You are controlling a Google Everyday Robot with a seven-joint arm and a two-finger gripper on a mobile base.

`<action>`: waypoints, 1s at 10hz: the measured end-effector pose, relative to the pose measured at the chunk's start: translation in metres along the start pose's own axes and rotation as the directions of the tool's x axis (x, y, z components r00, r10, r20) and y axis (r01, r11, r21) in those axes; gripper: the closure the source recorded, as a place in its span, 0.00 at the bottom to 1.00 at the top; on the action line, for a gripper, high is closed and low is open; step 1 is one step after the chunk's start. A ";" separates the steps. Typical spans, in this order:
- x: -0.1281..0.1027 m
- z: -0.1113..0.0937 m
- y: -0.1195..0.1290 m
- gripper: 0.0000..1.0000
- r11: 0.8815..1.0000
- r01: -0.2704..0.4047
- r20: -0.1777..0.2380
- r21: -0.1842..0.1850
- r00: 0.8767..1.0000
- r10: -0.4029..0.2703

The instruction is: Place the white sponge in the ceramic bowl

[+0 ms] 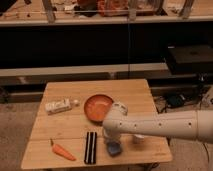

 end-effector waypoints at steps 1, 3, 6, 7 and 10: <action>0.006 -0.003 -0.001 1.00 1.000 -0.004 -0.011 0.005 1.000 0.004; 0.014 -0.009 -0.002 1.00 1.000 -0.005 -0.024 0.012 1.000 0.005; 0.031 -0.022 -0.006 1.00 0.999 -0.005 -0.046 0.036 0.999 0.007; 0.035 -0.025 -0.006 1.00 0.999 -0.006 -0.051 0.041 0.999 0.008; 0.053 -0.036 -0.009 1.00 0.998 -0.004 -0.072 0.067 0.997 0.009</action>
